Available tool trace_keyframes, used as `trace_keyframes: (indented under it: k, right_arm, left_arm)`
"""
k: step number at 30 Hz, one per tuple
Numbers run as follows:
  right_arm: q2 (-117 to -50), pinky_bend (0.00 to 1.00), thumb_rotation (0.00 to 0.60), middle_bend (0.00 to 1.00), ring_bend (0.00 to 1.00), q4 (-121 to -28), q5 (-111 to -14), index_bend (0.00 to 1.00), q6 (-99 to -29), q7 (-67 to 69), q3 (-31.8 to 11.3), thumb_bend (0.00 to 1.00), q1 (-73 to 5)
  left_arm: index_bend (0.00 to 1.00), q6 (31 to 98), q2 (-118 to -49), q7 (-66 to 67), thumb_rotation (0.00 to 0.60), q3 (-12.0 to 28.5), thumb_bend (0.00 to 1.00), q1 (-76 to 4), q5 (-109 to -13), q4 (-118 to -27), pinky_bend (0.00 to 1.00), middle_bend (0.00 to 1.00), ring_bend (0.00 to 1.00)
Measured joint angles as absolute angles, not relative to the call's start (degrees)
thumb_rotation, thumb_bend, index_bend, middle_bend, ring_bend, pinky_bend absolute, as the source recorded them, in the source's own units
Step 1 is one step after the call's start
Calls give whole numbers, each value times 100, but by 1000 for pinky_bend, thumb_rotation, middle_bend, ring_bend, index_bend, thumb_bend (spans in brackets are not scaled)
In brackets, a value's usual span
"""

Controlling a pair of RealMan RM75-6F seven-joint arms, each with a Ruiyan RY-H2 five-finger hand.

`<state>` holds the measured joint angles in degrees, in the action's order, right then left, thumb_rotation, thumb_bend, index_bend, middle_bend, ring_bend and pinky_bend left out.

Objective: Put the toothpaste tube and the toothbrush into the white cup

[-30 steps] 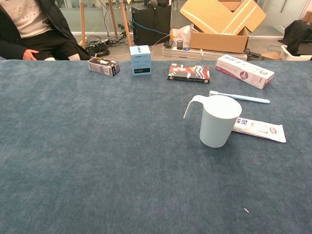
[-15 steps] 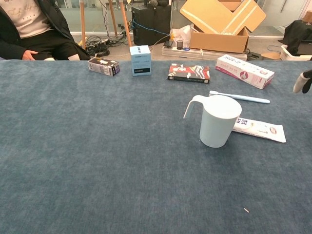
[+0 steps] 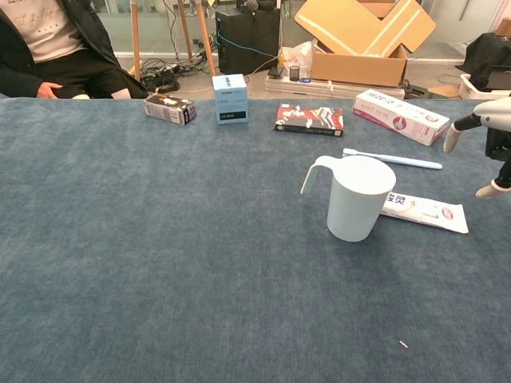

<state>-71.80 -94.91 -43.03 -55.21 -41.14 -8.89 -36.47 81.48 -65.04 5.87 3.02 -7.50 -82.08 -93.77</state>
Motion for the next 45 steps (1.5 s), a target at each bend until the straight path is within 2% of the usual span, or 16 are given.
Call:
trace_keyframes:
  k: [7, 12, 25, 31, 45]
  right_arm:
    - [-7306, 1000, 600, 1000, 953, -9417, -4131, 184, -5452, -4142, -756, 0, -3854]
    - [-7378, 1000, 600, 1000, 964, -9397, -4056, 167, -5471, -4115, -688, 0, -3920]
    - [-7814, 1000, 600, 1000, 1000, -9024, -3841, 318, -5339, -3921, -626, 31, -4144]
    - [-8053, 1000, 600, 1000, 1000, -8835, -3775, 344, -5270, -3851, -590, 71, -4247]
    - [-8644, 1000, 600, 1000, 1000, -8227, -4270, 402, -5366, -3361, -593, 154, -4259]
  left_arm:
    - [655, 8179, -6493, 568, 600, 309, 43, -746, -8229, -9391, 632, 617, 530]
    - [659, 8202, -6504, 529, 600, 306, 42, -742, -8261, -9363, 631, 617, 531]
    - [659, 8190, -6497, 518, 600, 317, 42, -743, -8230, -9362, 632, 621, 532]
    - [659, 8212, -6471, 492, 600, 331, 43, -735, -8225, -9382, 631, 621, 532]
    - [660, 8264, -6418, 441, 600, 361, 42, -719, -8220, -9430, 631, 621, 533]
